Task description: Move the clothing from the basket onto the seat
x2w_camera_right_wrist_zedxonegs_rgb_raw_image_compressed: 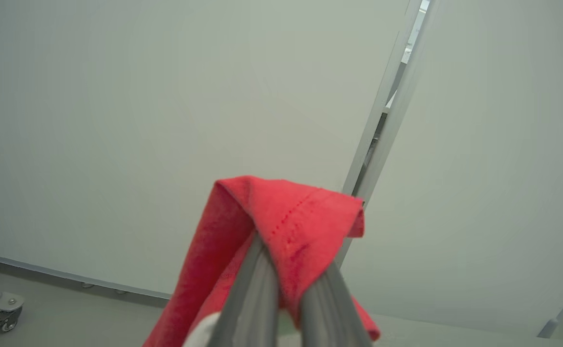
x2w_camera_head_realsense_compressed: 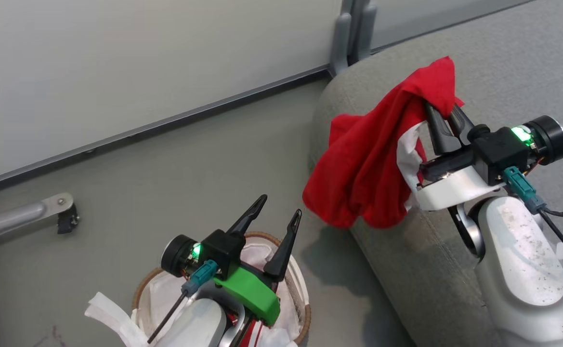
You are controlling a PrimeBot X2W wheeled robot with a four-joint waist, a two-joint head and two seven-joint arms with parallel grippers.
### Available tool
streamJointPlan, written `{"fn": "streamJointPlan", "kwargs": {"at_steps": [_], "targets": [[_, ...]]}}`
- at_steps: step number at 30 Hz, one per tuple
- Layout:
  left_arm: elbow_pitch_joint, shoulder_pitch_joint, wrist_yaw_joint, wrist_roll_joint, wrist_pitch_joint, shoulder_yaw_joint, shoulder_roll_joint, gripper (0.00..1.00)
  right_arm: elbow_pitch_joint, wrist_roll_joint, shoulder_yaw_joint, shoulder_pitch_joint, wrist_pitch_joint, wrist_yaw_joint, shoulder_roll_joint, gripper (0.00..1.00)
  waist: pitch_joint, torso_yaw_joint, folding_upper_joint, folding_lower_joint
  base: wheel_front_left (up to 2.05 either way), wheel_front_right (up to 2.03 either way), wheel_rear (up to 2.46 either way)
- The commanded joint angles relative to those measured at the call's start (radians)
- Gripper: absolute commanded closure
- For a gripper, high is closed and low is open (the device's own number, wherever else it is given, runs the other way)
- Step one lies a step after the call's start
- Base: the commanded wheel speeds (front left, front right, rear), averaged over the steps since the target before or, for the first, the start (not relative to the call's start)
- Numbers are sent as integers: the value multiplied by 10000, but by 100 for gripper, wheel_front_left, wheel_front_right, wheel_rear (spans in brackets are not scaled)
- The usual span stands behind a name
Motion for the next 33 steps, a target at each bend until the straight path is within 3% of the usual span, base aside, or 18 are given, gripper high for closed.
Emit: {"fn": "streamJointPlan", "kwargs": {"at_steps": [1,6,11,21,28,33], "targets": [[-1,-157,-23,90,1,-25,37,0,-56,-86,-46,55,-49,-14,-70,100,485,-912,0,0,0,0,0],[36,-327,-24,125,1,-261,96,0,81,-135,-273,-126,-49,-14,-260,100,802,-1304,0,0,0,0,0],[-39,-561,-22,164,1,-457,156,0,436,-101,-477,-611,-49,-14,-518,100,1185,-1275,0,0,0,0,0],[-219,-1142,-15,196,1,-851,420,0,1530,-229,-1085,-2762,-49,-14,-1539,100,2331,-461,0,0,0,0,0],[-449,-1685,-15,370,1,-1055,672,0,2735,-253,-1899,-5198,-48,-14,-2848,100,3529,240,0,0,0,0,0],[-624,-2026,-15,587,1,-1014,874,0,3210,-518,-2522,-6088,-38,-14,-3237,100,4339,511,0,0,0,0,0]]}}
